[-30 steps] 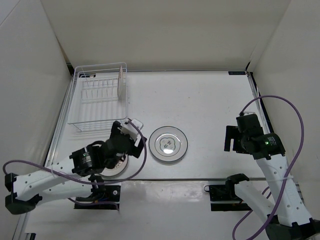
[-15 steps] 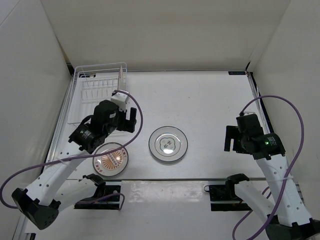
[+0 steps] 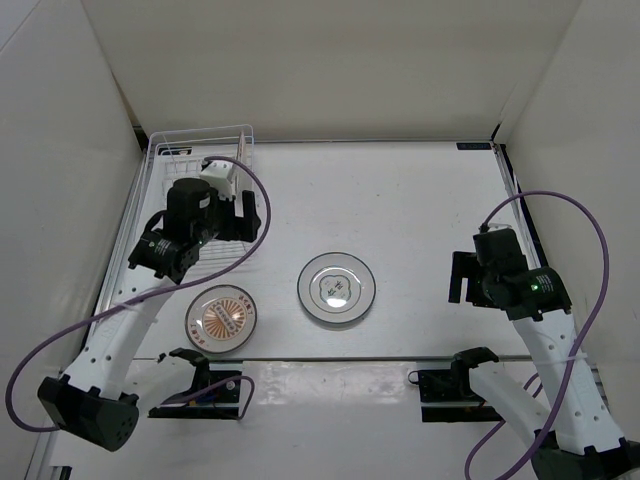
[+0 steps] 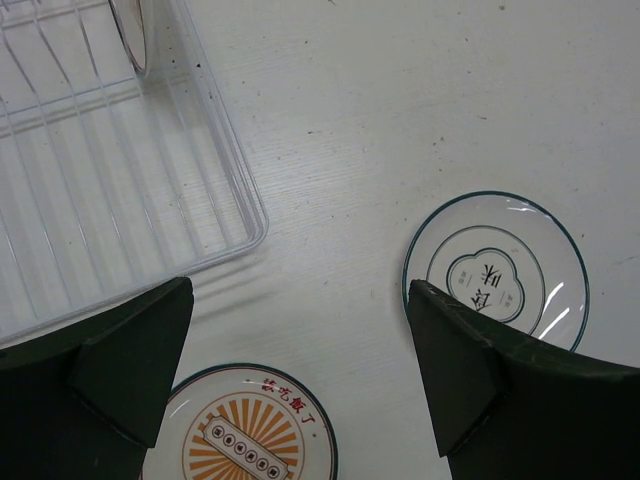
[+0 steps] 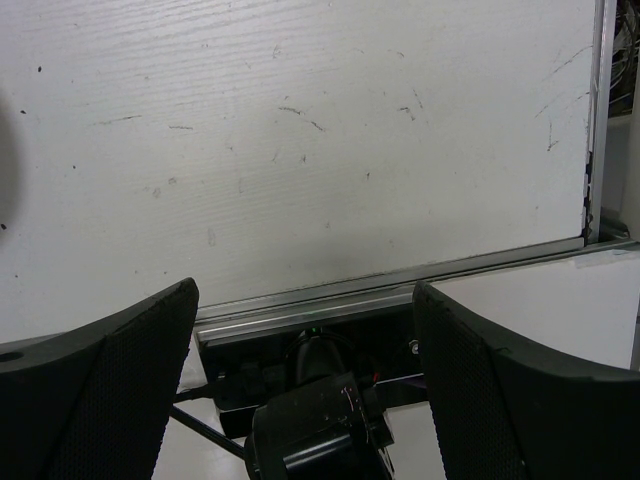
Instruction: Unload the plates from the dish rack
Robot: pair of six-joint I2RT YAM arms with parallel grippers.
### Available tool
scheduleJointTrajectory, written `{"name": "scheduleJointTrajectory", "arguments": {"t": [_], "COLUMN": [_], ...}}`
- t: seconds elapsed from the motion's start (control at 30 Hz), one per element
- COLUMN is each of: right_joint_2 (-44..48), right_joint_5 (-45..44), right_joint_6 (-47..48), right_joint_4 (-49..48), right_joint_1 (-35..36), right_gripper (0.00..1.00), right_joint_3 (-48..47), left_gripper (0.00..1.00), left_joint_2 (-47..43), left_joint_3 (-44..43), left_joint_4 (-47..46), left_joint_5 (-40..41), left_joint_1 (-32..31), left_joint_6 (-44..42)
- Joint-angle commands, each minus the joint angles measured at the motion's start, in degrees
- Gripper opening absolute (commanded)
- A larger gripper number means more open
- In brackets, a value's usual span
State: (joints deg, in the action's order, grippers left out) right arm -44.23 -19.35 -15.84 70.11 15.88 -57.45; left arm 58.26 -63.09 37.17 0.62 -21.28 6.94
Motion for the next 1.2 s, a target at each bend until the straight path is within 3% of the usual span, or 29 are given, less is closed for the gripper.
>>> {"name": "scheduleJointTrajectory", "arguments": {"t": [0.0, 0.43, 0.8, 1.17], "right_joint_2": [0.5, 0.4, 0.5, 0.6], "right_joint_5": [-0.6, -0.3, 0.1, 0.1], "right_joint_6": [0.6, 0.9, 0.9, 0.8], "right_joint_4": [-1.5, -1.6, -1.7, -1.8], "right_joint_1": [0.2, 0.1, 0.2, 0.4], "right_gripper": [0.89, 0.89, 0.89, 0.89], "right_joint_3": [0.3, 0.4, 0.4, 0.5], "left_gripper": [1.00, 1.00, 1.00, 1.00], "left_joint_2": [1.6, 5.8, 9.5, 18.1], "left_joint_3": [-3.3, -3.9, -2.6, -10.7], "left_joint_4": [-1.2, -4.7, -15.1, -17.6], "left_joint_5": [-5.2, -14.4, -10.2, -12.2], "left_joint_1": [3.0, 12.2, 15.5, 17.7], "left_joint_6": [1.1, 6.2, 10.5, 11.8]}}
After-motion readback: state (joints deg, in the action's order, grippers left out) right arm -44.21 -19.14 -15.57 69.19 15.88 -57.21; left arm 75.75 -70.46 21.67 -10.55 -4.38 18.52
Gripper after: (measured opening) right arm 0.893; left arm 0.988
